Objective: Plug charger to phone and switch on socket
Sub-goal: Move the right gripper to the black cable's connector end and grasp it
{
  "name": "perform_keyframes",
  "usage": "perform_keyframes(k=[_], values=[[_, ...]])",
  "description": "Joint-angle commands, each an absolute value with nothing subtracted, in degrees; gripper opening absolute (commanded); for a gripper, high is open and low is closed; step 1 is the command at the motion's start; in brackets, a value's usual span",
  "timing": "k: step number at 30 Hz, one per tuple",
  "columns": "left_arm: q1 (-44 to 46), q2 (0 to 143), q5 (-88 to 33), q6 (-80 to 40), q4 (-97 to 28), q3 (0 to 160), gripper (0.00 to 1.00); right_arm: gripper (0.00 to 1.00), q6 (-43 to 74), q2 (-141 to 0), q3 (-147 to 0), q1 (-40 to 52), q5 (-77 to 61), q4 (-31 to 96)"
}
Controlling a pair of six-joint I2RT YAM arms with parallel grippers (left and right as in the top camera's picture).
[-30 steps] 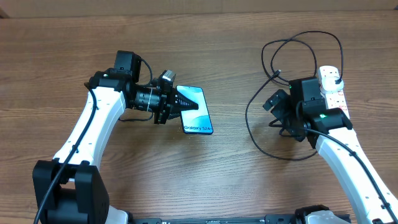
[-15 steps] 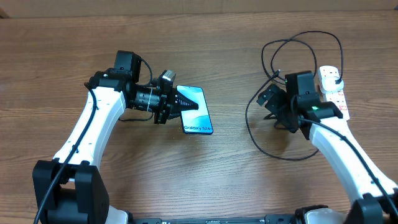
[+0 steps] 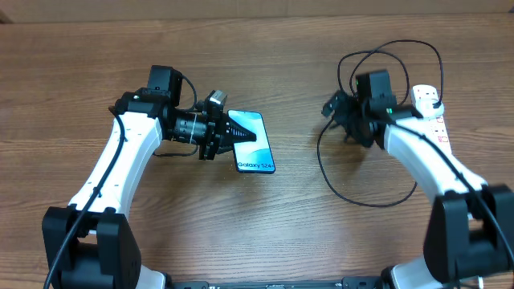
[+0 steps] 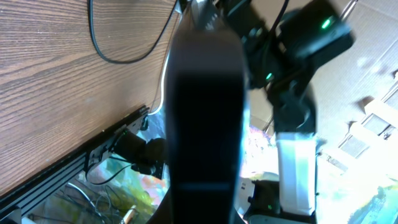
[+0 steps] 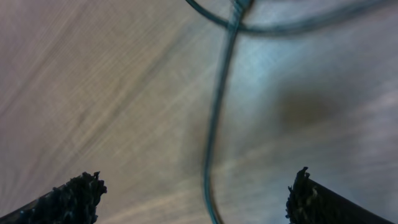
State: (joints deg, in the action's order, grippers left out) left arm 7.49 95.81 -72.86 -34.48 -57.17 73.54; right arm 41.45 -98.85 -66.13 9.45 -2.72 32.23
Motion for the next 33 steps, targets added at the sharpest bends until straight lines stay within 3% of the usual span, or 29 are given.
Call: perform_keyframes(k=[1, 14, 22, 28, 33], values=[[7.53, 96.12, -75.9, -33.36, -56.95, 73.97, 0.04, 0.95, 40.4, -102.94, -71.72, 9.26, -1.13, 33.32], [7.53, 96.12, -75.13, -33.41, -56.93, 73.97, 0.04, 0.74, 40.86, -109.25, -73.67, 9.26, 8.12, 28.51], [7.53, 96.12, -74.98, -33.45, -56.97, 73.97, 0.04, 0.65, 40.84, -115.46, -73.67, 9.23, 8.08, 26.33], [7.53, 96.12, -74.04, -34.41, -56.93, 73.97, 0.04, 0.63, 40.82, -116.33, -73.56, 9.26, 8.12, 22.81], [7.03, 96.12, -73.73, -36.49, -56.93, 73.97, 0.04, 0.5, 40.84, -117.69, -73.56, 9.26, 8.08, 22.39]])
